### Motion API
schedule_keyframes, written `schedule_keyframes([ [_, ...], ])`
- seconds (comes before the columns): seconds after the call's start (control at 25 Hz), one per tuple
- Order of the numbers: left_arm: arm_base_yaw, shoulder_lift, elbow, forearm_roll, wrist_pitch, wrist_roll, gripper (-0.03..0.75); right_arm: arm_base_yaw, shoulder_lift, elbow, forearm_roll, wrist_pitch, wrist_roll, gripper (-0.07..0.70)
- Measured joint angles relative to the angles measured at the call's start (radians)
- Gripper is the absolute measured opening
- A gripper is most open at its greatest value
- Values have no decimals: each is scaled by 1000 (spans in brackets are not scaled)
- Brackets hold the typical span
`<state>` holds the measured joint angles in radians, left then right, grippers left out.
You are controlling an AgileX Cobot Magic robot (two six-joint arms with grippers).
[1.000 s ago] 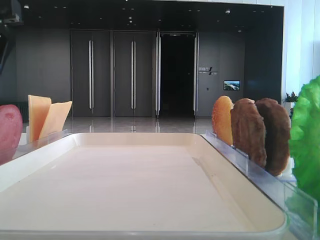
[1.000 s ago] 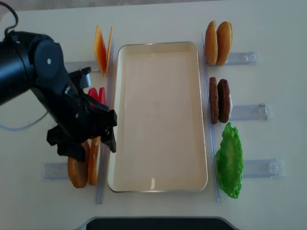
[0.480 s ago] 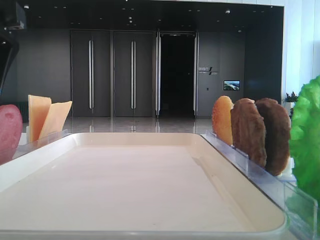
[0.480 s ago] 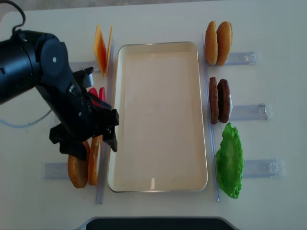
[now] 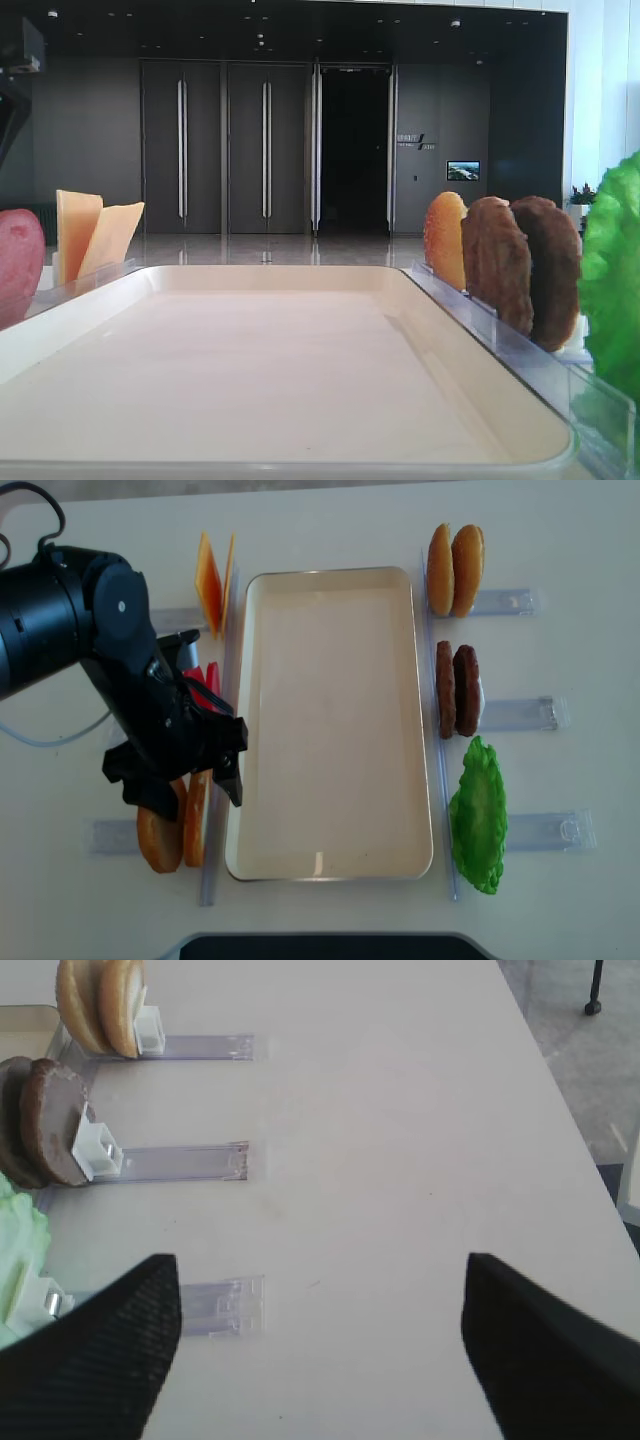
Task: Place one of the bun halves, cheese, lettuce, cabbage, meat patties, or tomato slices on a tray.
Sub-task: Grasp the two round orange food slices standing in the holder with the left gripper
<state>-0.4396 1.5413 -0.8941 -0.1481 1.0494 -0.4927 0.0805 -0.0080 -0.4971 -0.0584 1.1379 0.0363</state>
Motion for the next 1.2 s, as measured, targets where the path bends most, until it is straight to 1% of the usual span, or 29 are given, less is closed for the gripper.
schedule_keyframes([
  [0.12, 0, 0, 0, 0, 0, 1, 687, 0, 0, 0, 0, 0, 0, 577],
  [0.2, 0, 0, 0, 0, 0, 1, 652, 0, 0, 0, 0, 0, 0, 577],
  [0.28, 0, 0, 0, 0, 0, 2, 591, 0, 0, 0, 0, 0, 0, 577],
  [0.48, 0, 0, 0, 3, 1, 3, 377, 0, 0, 0, 0, 0, 0, 577],
  [0.6, 0, 0, 0, 3, 2, 3, 293, 0, 0, 0, 0, 0, 0, 577],
  [0.84, 0, 0, 0, 21, 15, 3, 159, 0, 0, 0, 0, 0, 0, 577],
  [1.04, 0, 0, -5, 28, 40, 18, 142, 0, 0, 0, 0, 0, 0, 577],
  [1.2, 0, 0, -35, 30, 78, 28, 141, 0, 0, 0, 0, 0, 0, 577],
])
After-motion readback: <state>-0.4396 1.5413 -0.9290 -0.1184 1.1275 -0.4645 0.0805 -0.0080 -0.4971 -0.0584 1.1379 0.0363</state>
